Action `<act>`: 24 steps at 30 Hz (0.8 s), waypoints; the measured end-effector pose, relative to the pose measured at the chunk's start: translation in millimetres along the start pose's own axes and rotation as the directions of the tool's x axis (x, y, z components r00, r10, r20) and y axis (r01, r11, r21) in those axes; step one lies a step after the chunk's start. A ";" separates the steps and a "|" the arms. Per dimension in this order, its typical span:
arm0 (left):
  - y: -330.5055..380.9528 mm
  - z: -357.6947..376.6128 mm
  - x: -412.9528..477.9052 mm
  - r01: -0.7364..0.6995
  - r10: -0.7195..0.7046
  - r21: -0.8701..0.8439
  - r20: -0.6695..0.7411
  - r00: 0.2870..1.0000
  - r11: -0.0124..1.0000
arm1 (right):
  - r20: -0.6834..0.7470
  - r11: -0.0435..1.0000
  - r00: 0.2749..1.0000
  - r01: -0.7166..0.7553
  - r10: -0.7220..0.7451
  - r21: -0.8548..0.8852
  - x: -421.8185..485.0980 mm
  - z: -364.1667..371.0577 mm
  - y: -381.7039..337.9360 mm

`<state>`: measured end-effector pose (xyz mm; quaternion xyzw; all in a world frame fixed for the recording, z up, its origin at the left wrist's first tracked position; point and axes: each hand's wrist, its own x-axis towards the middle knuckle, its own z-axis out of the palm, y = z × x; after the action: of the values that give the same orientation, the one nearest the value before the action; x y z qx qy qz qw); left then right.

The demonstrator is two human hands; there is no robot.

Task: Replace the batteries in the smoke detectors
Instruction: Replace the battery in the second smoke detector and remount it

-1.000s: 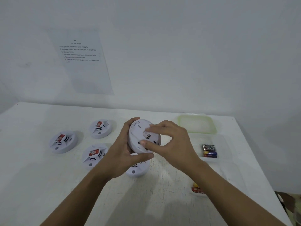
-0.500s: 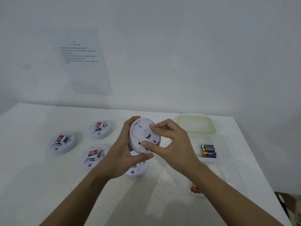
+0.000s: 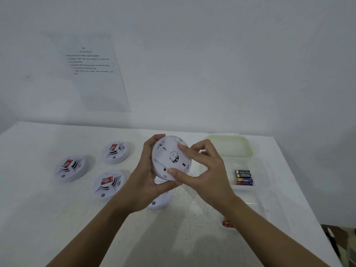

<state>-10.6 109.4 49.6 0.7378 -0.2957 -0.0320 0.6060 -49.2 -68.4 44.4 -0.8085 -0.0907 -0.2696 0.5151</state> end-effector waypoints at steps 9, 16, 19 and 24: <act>-1.4 -2.2 3.1 0.023 -0.026 0.049 0.054 0.998 0.999 | 0.037 0.999 0.999 -0.034 0.034 -0.001 8.0 -4.8 -4.2; -1.3 -3.8 2.1 0.050 -0.062 0.094 0.131 0.989 0.994 | 0.044 0.987 0.986 -0.159 0.161 -0.036 11.3 -9.3 -3.8; -1.1 -4.4 3.6 0.053 -0.074 0.114 0.192 0.979 0.992 | 0.072 0.971 0.968 -0.238 0.239 -0.013 13.8 -13.1 -4.7; 1.7 -5.6 4.8 0.066 -0.093 0.118 0.242 0.966 0.991 | 0.111 0.951 0.945 -0.309 0.307 0.001 19.4 -18.0 -8.6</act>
<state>-5.1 111.9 54.1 0.7713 -0.3401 -0.1316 0.5216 -42.8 -82.9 67.2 -0.8217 0.0061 -0.1404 0.5524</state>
